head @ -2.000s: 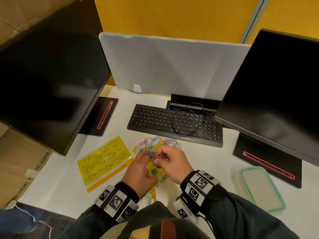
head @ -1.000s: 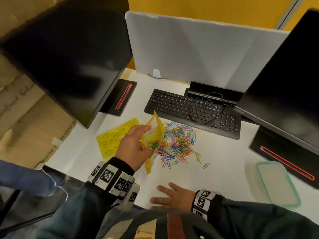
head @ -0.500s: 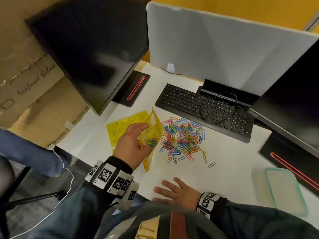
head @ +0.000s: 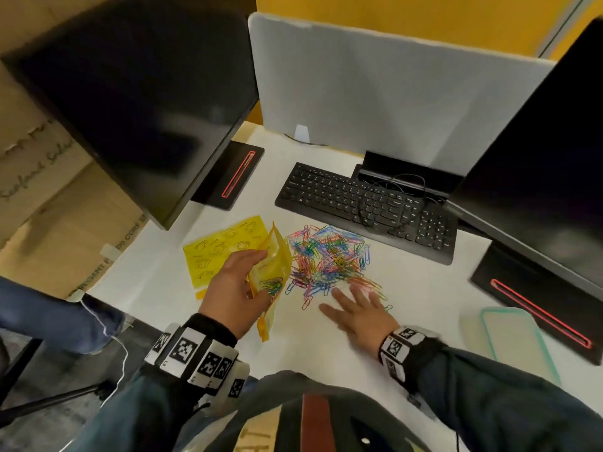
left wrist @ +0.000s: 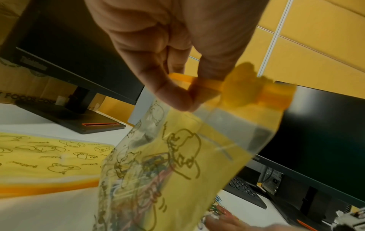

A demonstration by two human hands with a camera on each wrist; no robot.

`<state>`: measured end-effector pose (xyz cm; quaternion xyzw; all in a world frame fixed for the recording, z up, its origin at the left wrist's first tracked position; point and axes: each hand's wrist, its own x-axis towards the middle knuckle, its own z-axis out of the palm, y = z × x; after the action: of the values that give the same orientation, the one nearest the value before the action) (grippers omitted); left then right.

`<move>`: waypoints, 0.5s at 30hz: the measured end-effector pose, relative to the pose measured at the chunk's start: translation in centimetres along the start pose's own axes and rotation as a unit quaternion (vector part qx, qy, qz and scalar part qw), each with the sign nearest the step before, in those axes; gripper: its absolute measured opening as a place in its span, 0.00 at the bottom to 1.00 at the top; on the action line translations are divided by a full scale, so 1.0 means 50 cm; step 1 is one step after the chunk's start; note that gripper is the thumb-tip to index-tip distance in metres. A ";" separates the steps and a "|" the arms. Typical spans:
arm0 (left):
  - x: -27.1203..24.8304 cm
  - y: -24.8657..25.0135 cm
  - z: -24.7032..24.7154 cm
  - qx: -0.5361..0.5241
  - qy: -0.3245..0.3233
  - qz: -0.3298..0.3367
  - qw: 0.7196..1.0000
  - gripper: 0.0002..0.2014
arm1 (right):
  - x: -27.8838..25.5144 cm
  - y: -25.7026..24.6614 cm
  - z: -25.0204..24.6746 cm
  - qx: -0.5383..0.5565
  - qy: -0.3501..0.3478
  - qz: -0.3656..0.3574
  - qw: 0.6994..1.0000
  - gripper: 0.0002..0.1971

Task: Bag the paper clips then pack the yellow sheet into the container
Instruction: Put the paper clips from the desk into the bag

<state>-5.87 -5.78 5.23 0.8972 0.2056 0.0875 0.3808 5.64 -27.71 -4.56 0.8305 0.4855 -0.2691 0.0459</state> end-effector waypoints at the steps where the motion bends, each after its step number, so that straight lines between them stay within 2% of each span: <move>1: -0.002 0.001 0.001 0.002 -0.004 0.000 1.000 0.29 | -0.016 0.002 0.000 -0.002 -0.006 -0.022 1.000 0.28; 3: -0.004 0.000 0.001 0.008 -0.007 -0.001 1.000 0.29 | -0.059 -0.010 0.013 -0.015 -0.032 -0.098 0.995 0.28; 5: -0.004 -0.002 0.001 0.015 -0.005 -0.001 1.000 0.29 | -0.109 -0.036 0.031 -0.063 -0.088 -0.191 0.976 0.25; 6: -0.004 -0.002 0.001 0.015 -0.005 -0.002 1.000 0.29 | -0.125 -0.043 0.049 -0.078 -0.130 -0.205 0.967 0.24; 7: -0.003 -0.002 0.002 0.012 -0.005 -0.003 1.000 0.29 | -0.133 -0.040 0.059 -0.085 -0.142 -0.219 0.962 0.22; 9: 0.000 0.002 0.007 0.008 -0.009 0.000 1.000 0.29 | -0.131 -0.012 0.084 -0.140 -0.139 -0.202 0.959 0.17; 10: 0.001 0.005 0.010 0.009 -0.012 0.002 1.000 0.29 | -0.133 0.001 0.097 -0.177 -0.144 -0.182 0.956 0.19; 12: 0.005 0.012 0.017 0.012 -0.019 0.006 1.000 0.29 | -0.126 0.019 0.121 -0.155 -0.146 -0.187 0.959 0.27; 14: 0.011 0.017 0.021 0.017 -0.023 0.008 1.000 0.29 | -0.123 0.019 0.097 -0.123 -0.088 -0.126 0.980 0.37; 15: 0.014 0.019 0.022 0.018 -0.023 0.010 1.000 0.29 | -0.112 0.023 0.094 -0.087 -0.034 -0.101 0.991 0.39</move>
<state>-4.59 -6.77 5.17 0.9077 0.1895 0.0664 0.3685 2.58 -34.27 -6.01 0.7605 0.5867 -0.2570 0.1066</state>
